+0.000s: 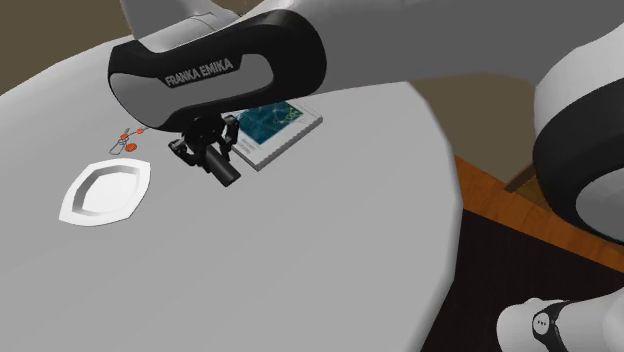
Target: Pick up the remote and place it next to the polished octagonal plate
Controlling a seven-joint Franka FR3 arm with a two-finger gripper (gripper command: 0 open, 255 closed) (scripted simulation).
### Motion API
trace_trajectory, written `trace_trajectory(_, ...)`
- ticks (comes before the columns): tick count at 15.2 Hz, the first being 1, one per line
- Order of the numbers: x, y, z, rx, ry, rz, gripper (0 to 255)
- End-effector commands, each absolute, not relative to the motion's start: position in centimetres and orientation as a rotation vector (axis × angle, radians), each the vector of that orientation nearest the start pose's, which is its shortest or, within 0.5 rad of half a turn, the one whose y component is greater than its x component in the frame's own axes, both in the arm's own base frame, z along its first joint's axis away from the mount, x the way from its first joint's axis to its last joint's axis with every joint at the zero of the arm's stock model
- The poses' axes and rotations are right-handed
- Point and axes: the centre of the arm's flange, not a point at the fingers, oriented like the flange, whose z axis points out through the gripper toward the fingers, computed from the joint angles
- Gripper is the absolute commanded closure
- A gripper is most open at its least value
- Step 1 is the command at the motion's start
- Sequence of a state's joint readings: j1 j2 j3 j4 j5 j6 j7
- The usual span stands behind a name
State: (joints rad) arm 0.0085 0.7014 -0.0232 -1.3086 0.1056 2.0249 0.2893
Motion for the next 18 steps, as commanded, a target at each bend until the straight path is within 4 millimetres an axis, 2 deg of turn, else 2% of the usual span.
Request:
trace_trajectory(1,74.6,0.5,32.3,-3.015,0.525,-0.007,255)
trace_trajectory(15,74.6,0.5,24.8,-3.015,0.525,-0.007,255)
trace_trajectory(18,74.6,0.5,24.8,-3.015,0.525,-0.007,255)
